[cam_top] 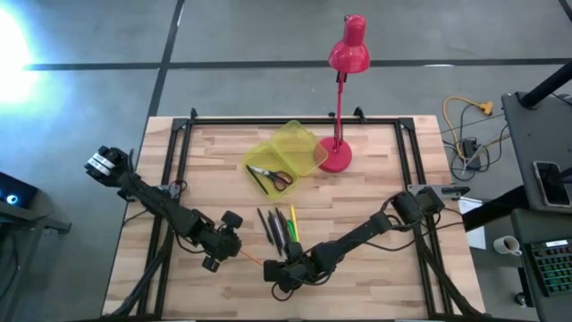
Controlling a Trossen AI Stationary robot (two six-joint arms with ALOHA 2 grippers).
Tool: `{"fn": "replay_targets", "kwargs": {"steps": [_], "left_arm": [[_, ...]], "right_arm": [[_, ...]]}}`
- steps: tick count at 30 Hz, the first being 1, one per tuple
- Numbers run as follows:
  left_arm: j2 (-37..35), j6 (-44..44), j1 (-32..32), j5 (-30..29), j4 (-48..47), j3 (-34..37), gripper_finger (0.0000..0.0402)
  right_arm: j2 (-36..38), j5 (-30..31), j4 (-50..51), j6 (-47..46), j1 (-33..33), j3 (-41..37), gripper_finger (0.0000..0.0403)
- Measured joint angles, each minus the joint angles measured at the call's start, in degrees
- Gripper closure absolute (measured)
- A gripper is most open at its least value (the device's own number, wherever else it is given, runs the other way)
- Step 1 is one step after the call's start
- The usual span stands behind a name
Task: Pick & place school supplies into a supply box
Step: Put the orange pencil into the yellow supply box
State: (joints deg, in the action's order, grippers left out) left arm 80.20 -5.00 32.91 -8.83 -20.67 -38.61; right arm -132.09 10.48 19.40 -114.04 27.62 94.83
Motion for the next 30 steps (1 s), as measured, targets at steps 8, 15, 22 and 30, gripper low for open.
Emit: {"fn": "replay_targets", "kwargs": {"steps": [8, 15, 22, 30], "left_arm": [[0.0, 0.0, 0.0, 1.6, -0.2, -0.2, 0.0376], [0.0, 0.0, 0.0, 1.7, -1.7, -0.7, 0.0389], [-0.9, -2.3, 0.0, 0.7, -6.6, -0.7, 0.0393], [-10.0, -18.2, 0.0, -5.3, -6.9, -0.7, 0.0393]], "right_arm": [[0.0, -0.1, -0.2, 1.0, 0.0, 0.0, 0.0369], [1.6, -0.7, 1.6, 4.9, 0.4, 0.5, 0.0369], [8.3, 3.6, 13.9, 9.4, 1.4, 1.4, 0.0369], [17.6, 16.6, 38.3, -1.7, 5.0, 1.4, 0.0369]]}}
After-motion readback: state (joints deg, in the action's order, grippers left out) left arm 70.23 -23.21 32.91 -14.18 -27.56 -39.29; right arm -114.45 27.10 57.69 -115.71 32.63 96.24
